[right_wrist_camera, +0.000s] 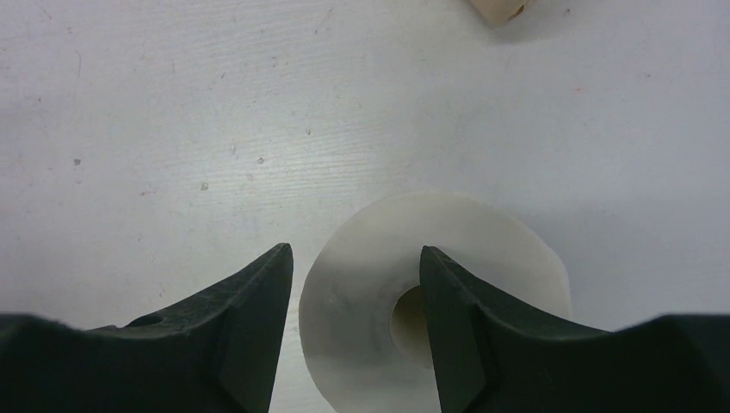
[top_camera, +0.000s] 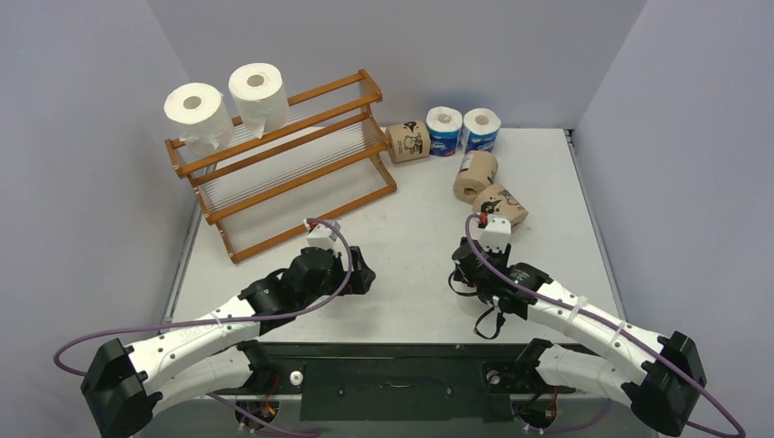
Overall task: Place and organize the paper towels onto the shelf
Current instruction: Move the paper towel to the center of the board.
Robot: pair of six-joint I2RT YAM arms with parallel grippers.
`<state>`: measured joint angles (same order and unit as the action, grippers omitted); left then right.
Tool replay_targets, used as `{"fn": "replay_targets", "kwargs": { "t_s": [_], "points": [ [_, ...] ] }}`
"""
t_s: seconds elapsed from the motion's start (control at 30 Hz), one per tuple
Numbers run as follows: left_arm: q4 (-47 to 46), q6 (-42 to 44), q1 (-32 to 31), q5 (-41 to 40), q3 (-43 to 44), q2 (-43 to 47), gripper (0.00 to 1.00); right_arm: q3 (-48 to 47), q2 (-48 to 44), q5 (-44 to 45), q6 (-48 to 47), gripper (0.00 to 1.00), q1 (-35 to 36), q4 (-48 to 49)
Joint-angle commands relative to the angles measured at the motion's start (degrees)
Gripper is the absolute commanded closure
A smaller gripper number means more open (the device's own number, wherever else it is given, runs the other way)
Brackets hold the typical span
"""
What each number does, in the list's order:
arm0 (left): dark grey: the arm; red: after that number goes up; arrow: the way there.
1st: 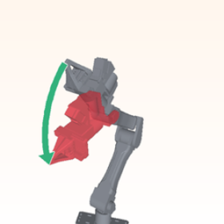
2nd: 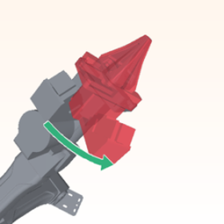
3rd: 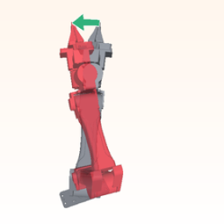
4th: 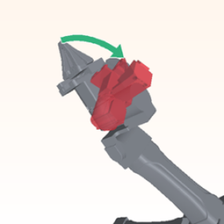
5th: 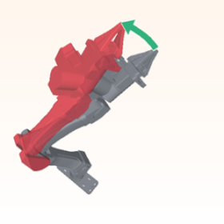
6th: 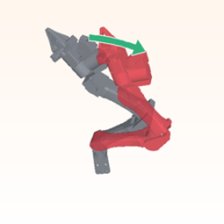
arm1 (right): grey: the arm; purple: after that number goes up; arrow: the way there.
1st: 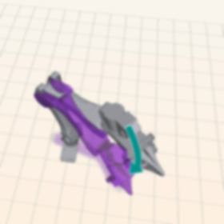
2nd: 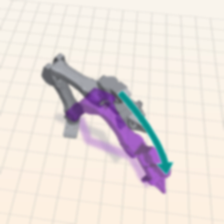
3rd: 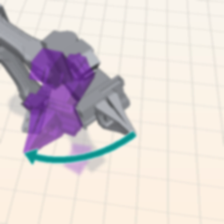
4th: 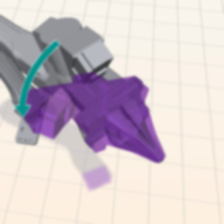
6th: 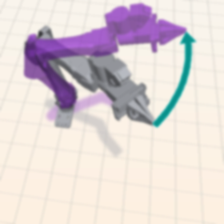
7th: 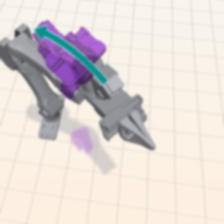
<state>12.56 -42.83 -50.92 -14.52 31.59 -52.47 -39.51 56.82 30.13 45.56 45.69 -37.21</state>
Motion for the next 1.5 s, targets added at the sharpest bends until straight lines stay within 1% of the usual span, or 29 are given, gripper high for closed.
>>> {"fn": "replay_targets", "kwargs": {
  "t_s": [0.0, 0.23, 0.5, 0.93, 1.0, 1.07, 1.1, 1.17, 1.47],
  "points": [
    [-3.59, -0.22, -0.2, 0.42, -0.26, -0.29, 0.04, -0.46, 1.73, 0.94, 3.16, 0.48, 3.56, -0.78],
    [-3.89, -0.17, -0.16, 0.44, -0.98, 0.22, 0.04, -1.13, 3.49, 2.12, 5.95, 0.48, 6.55, -2.02],
    [-4.16, -0.51, -0.15, 0.59, -1.97, 0.85, 0.04, -0.33, 3.38, 2.78, 7.62, 0.48, 7.35, -4.1],
    [-2.82, -0.84, -0.16, 0.17, -1.7, 1.91, 0.04, -0.69, 5.4, 1.69, 6.25, 0.64, 8.22, -2.14],
    [-2.8, -0.9, -0.15, 0.18, -1.77, 1.82, 0.04, -0.87, 5.79, 1.51, 6.16, 0.63, 8.27, -2.23],
    [-2.8, -0.94, -0.14, 0.24, -1.67, 1.53, 0.04, -1.05, 5.87, 1.36, 6.32, 0.59, 8.37, -2.38],
    [-2.8, -0.94, -0.15, 0.27, -1.57, 1.37, 0.04, -1.06, 5.82, 1.35, 6.4, 0.55, 8.41, -2.54],
    [-2.77, -0.85, -0.21, 0.28, -1.36, 1.19, 0.04, -1.27, 5.46, 1.61, 6.74, 0.52, 8.67, -3.4],
    [-3.15, -0.71, -0.14, 0.29, -1.48, 0.76, 0.04, -3.76, 2.35, 4.54, 10.99, 0.49, 13.59, -9.94]
  ]
}}
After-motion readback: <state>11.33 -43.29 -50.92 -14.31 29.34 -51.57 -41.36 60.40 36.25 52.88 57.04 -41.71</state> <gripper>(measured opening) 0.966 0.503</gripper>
